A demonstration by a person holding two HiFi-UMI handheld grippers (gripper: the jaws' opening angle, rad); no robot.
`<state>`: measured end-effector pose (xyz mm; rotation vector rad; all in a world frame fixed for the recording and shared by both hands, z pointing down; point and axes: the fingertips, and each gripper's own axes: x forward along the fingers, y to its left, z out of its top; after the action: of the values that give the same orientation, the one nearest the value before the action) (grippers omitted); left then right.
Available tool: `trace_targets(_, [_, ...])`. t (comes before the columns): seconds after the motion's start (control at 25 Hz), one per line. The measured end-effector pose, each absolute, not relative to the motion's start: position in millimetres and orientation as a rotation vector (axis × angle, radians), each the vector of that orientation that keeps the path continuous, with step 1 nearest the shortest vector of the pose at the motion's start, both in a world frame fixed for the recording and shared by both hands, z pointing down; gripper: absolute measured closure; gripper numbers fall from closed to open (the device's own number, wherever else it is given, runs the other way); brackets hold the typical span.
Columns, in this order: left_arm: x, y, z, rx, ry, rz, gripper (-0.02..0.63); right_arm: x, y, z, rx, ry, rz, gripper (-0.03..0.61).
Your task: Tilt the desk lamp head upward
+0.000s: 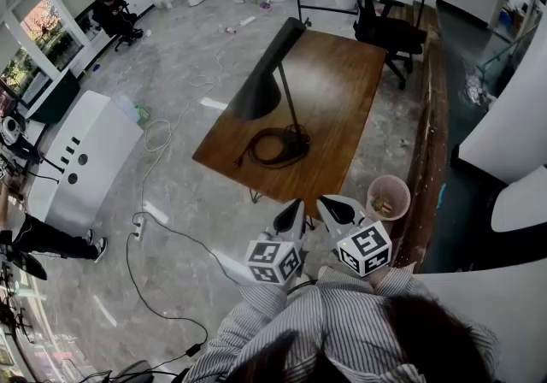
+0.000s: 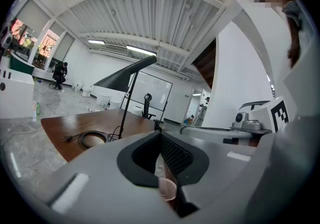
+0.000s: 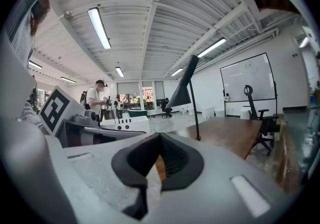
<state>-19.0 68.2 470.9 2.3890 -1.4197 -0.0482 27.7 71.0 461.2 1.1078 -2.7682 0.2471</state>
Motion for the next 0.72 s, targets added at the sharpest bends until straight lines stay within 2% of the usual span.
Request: trace_targets(0.72, [-22, 58, 481, 2.367, -1.424, -0.03, 0.612, 23, 60, 468, 1.074, -2.785, 0.299, 0.577])
